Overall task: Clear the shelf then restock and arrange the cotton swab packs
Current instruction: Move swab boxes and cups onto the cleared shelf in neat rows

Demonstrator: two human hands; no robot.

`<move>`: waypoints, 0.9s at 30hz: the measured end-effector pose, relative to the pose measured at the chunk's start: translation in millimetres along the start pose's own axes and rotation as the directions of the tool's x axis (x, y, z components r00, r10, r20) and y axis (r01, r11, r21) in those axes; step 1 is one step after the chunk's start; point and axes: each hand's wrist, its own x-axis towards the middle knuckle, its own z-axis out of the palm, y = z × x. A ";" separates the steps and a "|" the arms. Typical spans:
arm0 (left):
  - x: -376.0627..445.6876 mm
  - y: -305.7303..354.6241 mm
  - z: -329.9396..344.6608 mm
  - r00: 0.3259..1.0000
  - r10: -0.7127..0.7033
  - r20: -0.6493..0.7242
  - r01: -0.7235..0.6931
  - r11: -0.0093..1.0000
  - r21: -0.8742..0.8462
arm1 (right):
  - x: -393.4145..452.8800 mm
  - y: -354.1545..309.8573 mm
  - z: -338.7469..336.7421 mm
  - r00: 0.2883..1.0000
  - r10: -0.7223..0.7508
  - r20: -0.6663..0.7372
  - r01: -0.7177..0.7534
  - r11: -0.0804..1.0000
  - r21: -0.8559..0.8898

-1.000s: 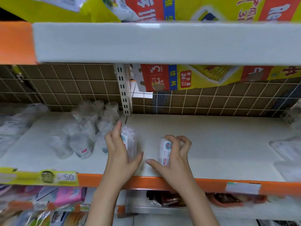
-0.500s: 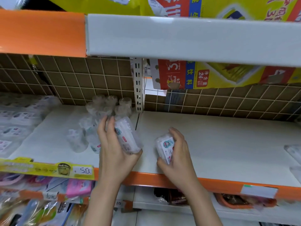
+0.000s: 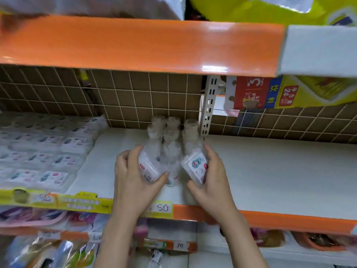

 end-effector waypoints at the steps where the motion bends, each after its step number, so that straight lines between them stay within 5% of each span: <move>1: 5.2 -10.6 -9.1 1.000 -0.020 -0.009 0.020 0.999 -0.025 | 1.1 -8.0 12.9 1.000 -0.023 -0.014 0.023 0.999 -0.036; 14: 28.5 -96.2 -68.5 0.995 -0.100 -0.026 0.103 0.986 0.128 | 18.8 -62.2 81.4 0.991 -0.136 0.000 0.131 0.953 -0.274; 27: 51.5 -116.9 -64.6 0.990 -0.130 -0.054 0.137 0.980 0.143 | 56.3 -59.6 107.1 0.982 -0.179 0.062 0.186 0.973 -0.135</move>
